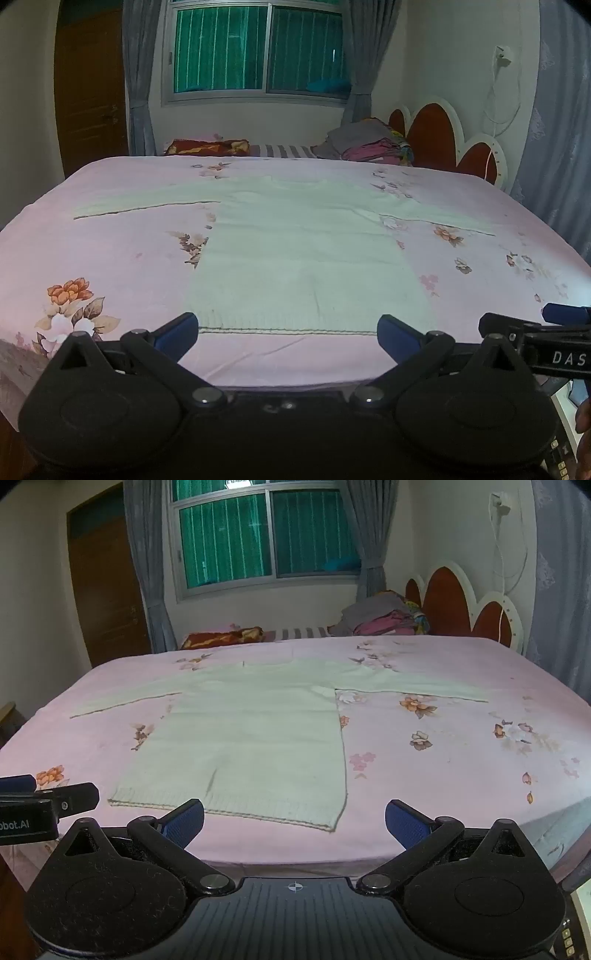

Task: Fold small clothes

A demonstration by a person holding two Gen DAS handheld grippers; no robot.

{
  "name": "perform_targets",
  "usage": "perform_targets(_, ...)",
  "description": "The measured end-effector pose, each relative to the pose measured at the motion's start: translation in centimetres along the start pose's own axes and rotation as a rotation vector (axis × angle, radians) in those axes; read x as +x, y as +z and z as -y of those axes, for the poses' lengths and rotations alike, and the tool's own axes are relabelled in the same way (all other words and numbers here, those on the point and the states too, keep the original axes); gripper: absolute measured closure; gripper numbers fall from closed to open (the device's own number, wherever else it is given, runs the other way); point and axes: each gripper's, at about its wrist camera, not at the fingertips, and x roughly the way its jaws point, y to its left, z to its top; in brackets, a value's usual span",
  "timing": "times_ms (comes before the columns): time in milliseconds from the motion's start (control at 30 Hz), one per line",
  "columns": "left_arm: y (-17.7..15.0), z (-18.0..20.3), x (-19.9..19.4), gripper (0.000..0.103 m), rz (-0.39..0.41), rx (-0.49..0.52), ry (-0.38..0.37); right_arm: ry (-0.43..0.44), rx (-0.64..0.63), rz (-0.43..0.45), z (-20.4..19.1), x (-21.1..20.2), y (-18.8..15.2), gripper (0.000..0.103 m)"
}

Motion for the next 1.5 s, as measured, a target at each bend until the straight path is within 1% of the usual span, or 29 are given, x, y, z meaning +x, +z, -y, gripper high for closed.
perform_targets(167,-0.44,0.21,0.39,0.000,0.001,-0.006,-0.001,0.001,-0.001,-0.002,0.11,0.04,0.02,0.000)
perform_targets(233,-0.53,0.13,-0.10,0.000,0.003,-0.004,-0.002,0.001,-0.002,-0.002,0.09,0.06,0.00,0.000)
perform_targets(633,-0.48,0.09,-0.17,0.000,0.013,-0.008,-0.005,0.001,0.001,-0.001,0.47,-0.03,-0.10,0.000)
perform_targets(800,-0.31,0.20,0.06,0.000,0.007,-0.006,-0.007,0.000,0.003,0.000,0.08,0.10,0.23,0.000)
perform_targets(1500,0.03,0.14,0.39,0.000,0.003,-0.007,-0.007,0.000,0.012,-0.002,0.70,0.32,0.52,0.000)
